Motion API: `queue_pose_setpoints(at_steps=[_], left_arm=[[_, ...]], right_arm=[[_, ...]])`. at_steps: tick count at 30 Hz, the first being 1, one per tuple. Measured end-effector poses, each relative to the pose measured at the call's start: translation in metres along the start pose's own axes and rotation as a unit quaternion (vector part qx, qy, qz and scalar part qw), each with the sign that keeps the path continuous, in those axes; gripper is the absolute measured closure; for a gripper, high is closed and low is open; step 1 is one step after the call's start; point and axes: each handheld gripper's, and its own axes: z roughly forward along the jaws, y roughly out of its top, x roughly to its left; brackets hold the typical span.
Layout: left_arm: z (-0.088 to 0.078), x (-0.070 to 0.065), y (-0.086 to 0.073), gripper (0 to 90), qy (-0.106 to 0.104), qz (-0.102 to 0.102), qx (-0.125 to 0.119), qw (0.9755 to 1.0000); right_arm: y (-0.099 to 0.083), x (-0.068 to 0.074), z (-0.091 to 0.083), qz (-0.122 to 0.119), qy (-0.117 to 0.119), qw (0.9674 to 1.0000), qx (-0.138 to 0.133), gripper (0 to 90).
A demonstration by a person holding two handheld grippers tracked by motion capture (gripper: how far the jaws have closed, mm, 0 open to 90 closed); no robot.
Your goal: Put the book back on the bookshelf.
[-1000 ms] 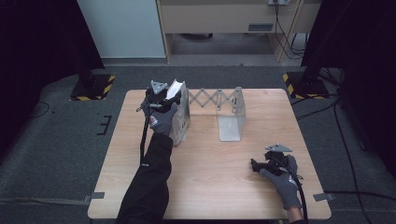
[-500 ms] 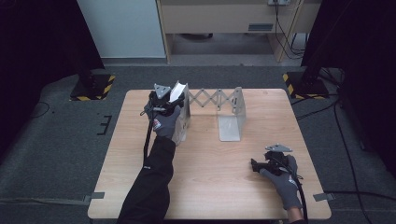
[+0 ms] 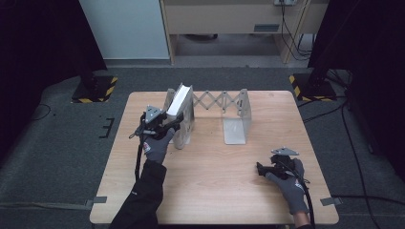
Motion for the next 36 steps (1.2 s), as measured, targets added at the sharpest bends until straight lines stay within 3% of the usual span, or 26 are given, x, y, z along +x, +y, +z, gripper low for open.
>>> queue_pose_setpoints(at_steps=[10, 20, 36], left_arm=[[0.010, -0.010, 0.001, 42.8, 0.018, 0.002, -0.010, 0.9998], [0.028, -0.009, 0.006, 40.5, 0.026, -0.018, -0.017, 0.9993], [0.035, -0.012, 0.004, 34.7, 0.006, -0.001, -0.019, 0.9998]], right_arm=[[0.000, 0.000, 0.000, 0.000, -0.001, 1.0000, 0.000, 1.7], [0.000, 0.000, 0.000, -0.001, -0.001, 1.0000, 0.000, 1.8], [0.000, 0.000, 0.000, -0.001, 0.000, 1.0000, 0.000, 1.8]])
